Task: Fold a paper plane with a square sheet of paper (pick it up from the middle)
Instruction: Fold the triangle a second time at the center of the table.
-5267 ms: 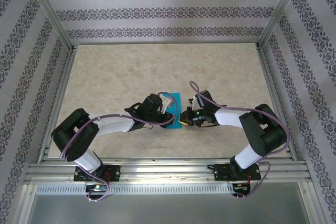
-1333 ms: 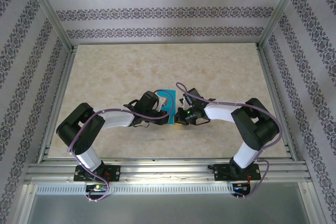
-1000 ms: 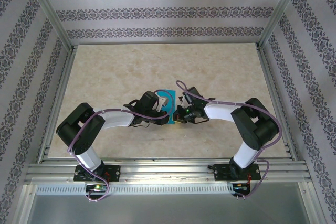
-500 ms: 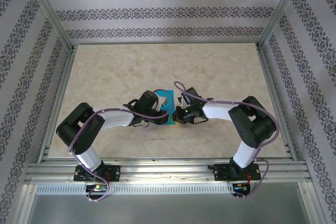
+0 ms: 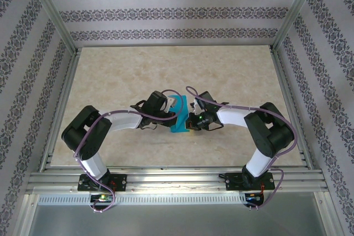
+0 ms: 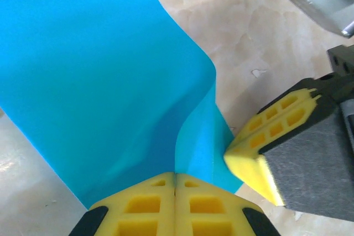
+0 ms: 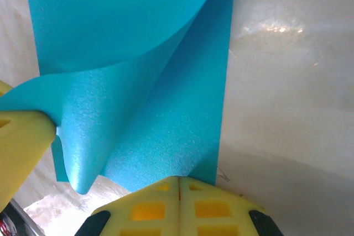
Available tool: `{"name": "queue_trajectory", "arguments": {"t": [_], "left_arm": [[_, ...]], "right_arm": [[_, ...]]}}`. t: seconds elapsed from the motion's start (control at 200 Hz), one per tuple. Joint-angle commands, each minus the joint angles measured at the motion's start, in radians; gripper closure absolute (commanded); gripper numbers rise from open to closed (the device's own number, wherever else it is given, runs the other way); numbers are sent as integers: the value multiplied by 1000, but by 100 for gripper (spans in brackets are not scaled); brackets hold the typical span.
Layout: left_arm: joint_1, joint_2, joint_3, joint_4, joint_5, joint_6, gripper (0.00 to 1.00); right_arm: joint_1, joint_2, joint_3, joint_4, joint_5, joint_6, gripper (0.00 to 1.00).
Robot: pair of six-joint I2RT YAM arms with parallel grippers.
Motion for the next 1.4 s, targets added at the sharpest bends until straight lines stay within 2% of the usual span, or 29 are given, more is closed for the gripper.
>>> {"name": "queue_trajectory", "arguments": {"t": [0.0, 0.335, 0.629, 0.939, 1.114, 1.399], "left_arm": [[14, 35, 31, -56, -26, 52, 98], [14, 51, 12, -59, -26, 61, 98], [14, 49, -8, -33, -10, 40, 98], [14, 44, -1, -40, -4, 36, 98], [13, 28, 10, -43, -2, 39, 98], [17, 39, 48, -56, -28, 61, 98]], "right_arm": [[-15, 6, 0, -115, 39, -39, 100], [-25, 8, 21, -150, 62, -58, 100], [17, -58, 43, -83, 0, 17, 98], [57, 40, 53, -31, 16, 68, 98], [42, 60, 54, -128, 69, 12, 100], [-1, 39, 40, -161, -1, -76, 100]]}}
